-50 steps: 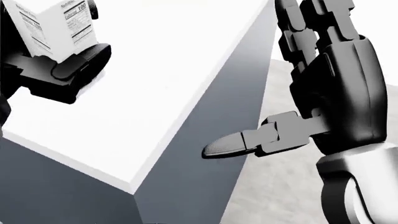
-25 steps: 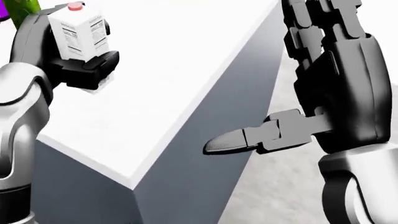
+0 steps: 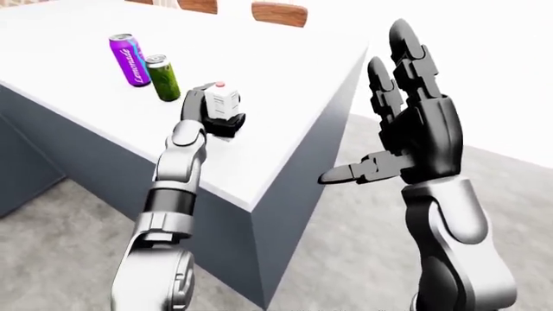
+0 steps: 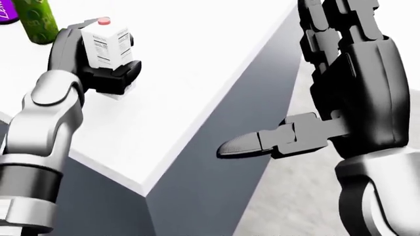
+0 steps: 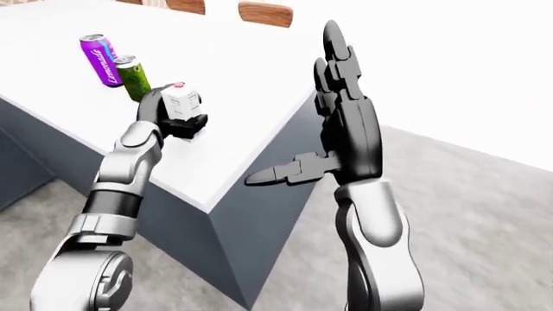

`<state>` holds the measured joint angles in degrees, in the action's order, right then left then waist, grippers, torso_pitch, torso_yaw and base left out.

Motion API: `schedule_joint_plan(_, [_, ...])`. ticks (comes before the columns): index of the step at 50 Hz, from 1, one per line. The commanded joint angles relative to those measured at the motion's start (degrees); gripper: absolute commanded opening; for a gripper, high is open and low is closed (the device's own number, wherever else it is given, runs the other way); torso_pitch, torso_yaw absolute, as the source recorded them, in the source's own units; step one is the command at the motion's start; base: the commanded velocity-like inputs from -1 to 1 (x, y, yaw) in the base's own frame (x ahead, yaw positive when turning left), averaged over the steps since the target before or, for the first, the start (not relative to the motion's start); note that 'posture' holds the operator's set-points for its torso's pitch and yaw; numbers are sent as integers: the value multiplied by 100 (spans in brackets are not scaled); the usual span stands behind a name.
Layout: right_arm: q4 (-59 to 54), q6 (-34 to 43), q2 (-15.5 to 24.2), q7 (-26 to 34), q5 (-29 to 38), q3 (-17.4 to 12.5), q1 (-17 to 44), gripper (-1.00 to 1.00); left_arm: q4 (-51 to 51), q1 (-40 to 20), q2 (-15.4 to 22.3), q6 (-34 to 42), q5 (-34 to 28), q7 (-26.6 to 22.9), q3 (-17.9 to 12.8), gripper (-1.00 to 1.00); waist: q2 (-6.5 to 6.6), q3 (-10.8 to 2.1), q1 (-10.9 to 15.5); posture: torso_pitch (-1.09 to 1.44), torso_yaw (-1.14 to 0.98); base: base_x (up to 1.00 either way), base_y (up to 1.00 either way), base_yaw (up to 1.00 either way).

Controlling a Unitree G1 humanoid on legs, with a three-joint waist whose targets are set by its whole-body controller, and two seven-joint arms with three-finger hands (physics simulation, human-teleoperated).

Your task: Move the drinks to the dining counter.

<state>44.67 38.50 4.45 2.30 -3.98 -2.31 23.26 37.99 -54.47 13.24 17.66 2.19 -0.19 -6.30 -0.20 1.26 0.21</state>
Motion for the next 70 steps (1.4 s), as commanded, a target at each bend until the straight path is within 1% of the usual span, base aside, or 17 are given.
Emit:
schedule_joint_plan(1, [96,-244,13,-7,10,-27,101,100,-102,-290,71,-453,-5,51,-57,-100,12,-165,4,0,0,0,0,0])
schedule_joint_plan(14, [104,-241,-31,-7,49,21,81,100,1397,-694,20,-1256,-62,100,-31,-100,1,-191,3,0,0,0,0,0])
schedule_joint_plan(21, [80,-294,-41,-15,61,28,46,100,1695,-695,24,-1492,-61,79,-30,-97,4,-204,1,0,0,0,0,0])
schedule_joint_plan(24, [53,-297,-45,-24,30,-20,56,100,1803,-683,29,-1594,-85,95,-27,-83,5,-208,1,0,0,0,0,0])
schedule_joint_plan(27, [60,-300,-39,-39,40,7,42,100,1738,-663,35,-1582,-90,93,-25,-24,7,-214,1,0,0,0,0,0])
schedule_joint_plan(31, [36,-317,-40,-51,22,-16,47,100,1738,-633,47,-1637,-143,98,-14,-15,11,-215,1,0,0,0,0,0])
schedule_joint_plan(33, [37,-312,-32,-55,15,-18,50,100,1736,-643,41,-1637,-167,68,-1,5,9,-213,2,0,0,0,0,0])
schedule_joint_plan(34, [38,-308,-28,-59,16,-12,53,100,1705,-641,43,-1621,-171,60,-2,7,8,-214,3,0,0,0,0,0])
schedule_joint_plan(36, [25,-325,-31,-62,13,-10,54,100,1650,-623,42,-1607,-184,49,0,23,8,-215,3,0,0,0,0,0])
schedule_joint_plan(38, [49,-288,-27,-68,9,-16,71,100,1617,-606,48,-1594,-188,41,-6,29,9,-214,2,0,0,0,0,0])
schedule_joint_plan(40, [58,-298,-10,-50,19,4,62,100,1565,-570,55,-1556,-179,4,-13,60,9,-215,2,0,0,0,0,0])
schedule_joint_plan(42, [67,-300,-14,-43,43,33,53,100,1521,-545,53,-1543,-171,-17,-17,80,11,-212,3,0,0,0,0,0])
schedule_joint_plan(43, [89,-278,-19,-41,58,53,55,100,1511,-541,50,-1537,-164,-26,-19,95,12,-213,3,0,0,0,0,0])
schedule_joint_plan(44, [91,-260,-23,-38,64,55,70,100,1511,-542,52,-1536,-163,-36,-18,100,12,-214,3,0,0,0,0,0])
schedule_joint_plan(60, [-2,-344,-52,31,129,60,79,100,1020,-432,180,-1229,-19,-181,-76,100,21,-227,0,0,0,0,0,0])
schedule_joint_plan(65, [97,-263,-48,20,78,-8,81,100,445,-143,291,-1021,67,-225,-148,100,34,-224,-6,0,0,0,0,0])
schedule_joint_plan(70, [178,-177,1,-36,-8,-82,114,100,-839,394,384,-486,221,-196,-242,100,55,-219,-25,0,0,0,0,0])
